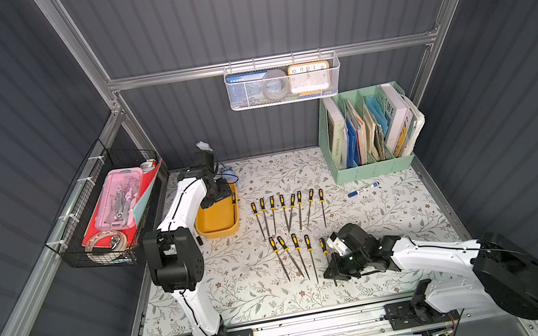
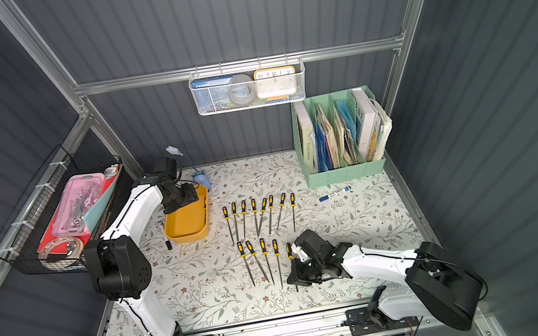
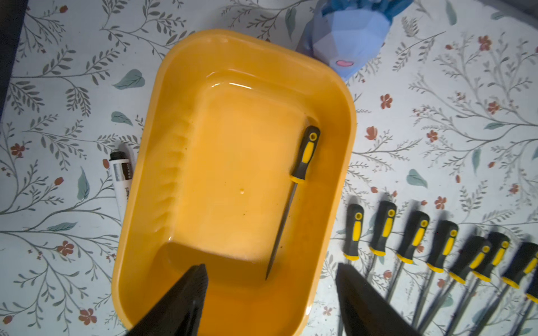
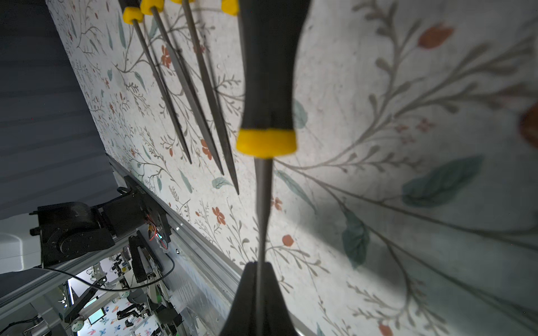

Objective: Take the file tool out of the storage box
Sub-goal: Place the file tool at the center of the board.

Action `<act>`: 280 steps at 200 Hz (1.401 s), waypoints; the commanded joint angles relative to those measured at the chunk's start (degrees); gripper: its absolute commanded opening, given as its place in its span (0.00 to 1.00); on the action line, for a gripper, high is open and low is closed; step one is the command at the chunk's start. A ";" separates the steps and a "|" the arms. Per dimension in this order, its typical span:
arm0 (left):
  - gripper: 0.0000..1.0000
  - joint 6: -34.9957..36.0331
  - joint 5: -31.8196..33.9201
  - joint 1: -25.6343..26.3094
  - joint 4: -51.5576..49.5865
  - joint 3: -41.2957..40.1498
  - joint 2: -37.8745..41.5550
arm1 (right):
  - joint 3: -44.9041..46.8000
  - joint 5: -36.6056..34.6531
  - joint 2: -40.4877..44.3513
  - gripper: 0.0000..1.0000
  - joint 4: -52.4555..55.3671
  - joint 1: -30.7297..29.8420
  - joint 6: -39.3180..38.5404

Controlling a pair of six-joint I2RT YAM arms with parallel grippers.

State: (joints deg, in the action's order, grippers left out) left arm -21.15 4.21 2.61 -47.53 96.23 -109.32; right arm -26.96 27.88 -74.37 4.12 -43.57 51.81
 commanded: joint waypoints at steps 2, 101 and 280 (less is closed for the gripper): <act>0.73 1.85 0.92 -0.71 -0.51 -0.13 -2.01 | 0.64 0.33 -1.89 0.00 -4.80 0.98 0.50; 0.68 3.72 1.32 -1.11 -1.34 4.55 -9.46 | 0.93 0.49 2.04 0.39 1.62 4.50 -1.09; 0.68 9.80 -6.14 -0.50 2.63 10.76 -20.83 | -8.07 -0.96 11.06 0.41 21.46 12.21 -8.79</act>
State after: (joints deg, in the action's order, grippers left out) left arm -13.52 -0.21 1.91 -45.89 107.98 -129.14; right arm -33.45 25.93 -62.35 24.05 -31.53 44.88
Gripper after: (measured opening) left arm 0.679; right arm 0.413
